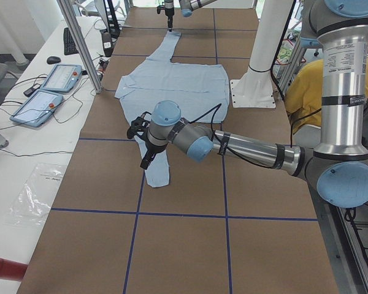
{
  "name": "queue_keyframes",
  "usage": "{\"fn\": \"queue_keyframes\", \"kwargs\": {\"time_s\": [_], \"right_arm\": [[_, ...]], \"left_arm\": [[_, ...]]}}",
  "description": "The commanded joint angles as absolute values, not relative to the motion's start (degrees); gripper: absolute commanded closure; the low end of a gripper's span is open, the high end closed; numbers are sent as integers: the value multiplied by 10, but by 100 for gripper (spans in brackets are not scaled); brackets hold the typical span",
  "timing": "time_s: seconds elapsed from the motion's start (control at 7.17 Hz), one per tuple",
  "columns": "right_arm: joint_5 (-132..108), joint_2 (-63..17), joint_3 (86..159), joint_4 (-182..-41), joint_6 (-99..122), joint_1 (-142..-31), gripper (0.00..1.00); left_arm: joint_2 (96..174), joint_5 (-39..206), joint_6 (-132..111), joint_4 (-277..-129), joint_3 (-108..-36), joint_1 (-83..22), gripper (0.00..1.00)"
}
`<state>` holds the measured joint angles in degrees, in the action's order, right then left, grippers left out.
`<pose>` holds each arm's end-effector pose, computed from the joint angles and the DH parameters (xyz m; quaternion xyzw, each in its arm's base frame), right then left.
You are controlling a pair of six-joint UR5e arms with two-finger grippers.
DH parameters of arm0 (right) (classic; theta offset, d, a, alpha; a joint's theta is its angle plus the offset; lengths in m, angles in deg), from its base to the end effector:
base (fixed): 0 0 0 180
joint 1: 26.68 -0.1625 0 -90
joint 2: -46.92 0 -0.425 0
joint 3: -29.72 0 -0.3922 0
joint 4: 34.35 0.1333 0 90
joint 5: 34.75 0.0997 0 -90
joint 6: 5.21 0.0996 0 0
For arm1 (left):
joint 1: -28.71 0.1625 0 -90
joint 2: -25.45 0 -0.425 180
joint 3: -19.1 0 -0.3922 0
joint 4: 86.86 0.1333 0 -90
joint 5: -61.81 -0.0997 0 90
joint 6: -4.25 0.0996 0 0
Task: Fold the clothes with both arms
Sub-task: 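Move the right gripper down to the cuff of the sleeve nearest it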
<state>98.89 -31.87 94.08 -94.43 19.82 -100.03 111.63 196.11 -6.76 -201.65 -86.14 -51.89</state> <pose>-0.1037 -0.5721 0.7200 -0.0141 -0.3887 0.0173 0.9211 0.0153 -0.4827 0.5075 0.2198 0.4037 0.1048 0.8819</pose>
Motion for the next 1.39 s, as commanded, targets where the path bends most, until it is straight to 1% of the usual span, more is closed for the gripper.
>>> {"fn": "queue_keyframes", "kwargs": {"time_s": [0.0,0.14,0.28,0.42,0.56,0.7,0.84,0.98,1.25], "right_arm": [[990,-318,938,-946,198,-999,33],[990,-317,935,-946,198,-998,41],[990,-317,933,-945,198,-997,46],[990,-316,933,-945,198,-997,46],[990,-315,930,-945,198,-995,50],[990,-313,931,-945,205,-993,67],[990,-310,930,-945,220,-988,89],[990,-310,931,-945,221,-987,100],[994,-305,940,-944,223,-986,100]], "left_arm": [[1117,1961,-67,-2016,-862,-519,0],[1117,1961,-67,-2016,-862,-519,0],[1117,1961,-67,-2016,-860,-519,0],[1116,1961,-67,-2016,-859,-519,0],[1116,1961,-67,-2016,-860,-519,0],[1116,1961,-68,-2016,-860,-519,0],[1116,1961,-69,-2016,-861,-519,0],[1116,1961,-70,-2016,-863,-519,0],[1117,1962,-71,-2016,-865,-520,0]]}}
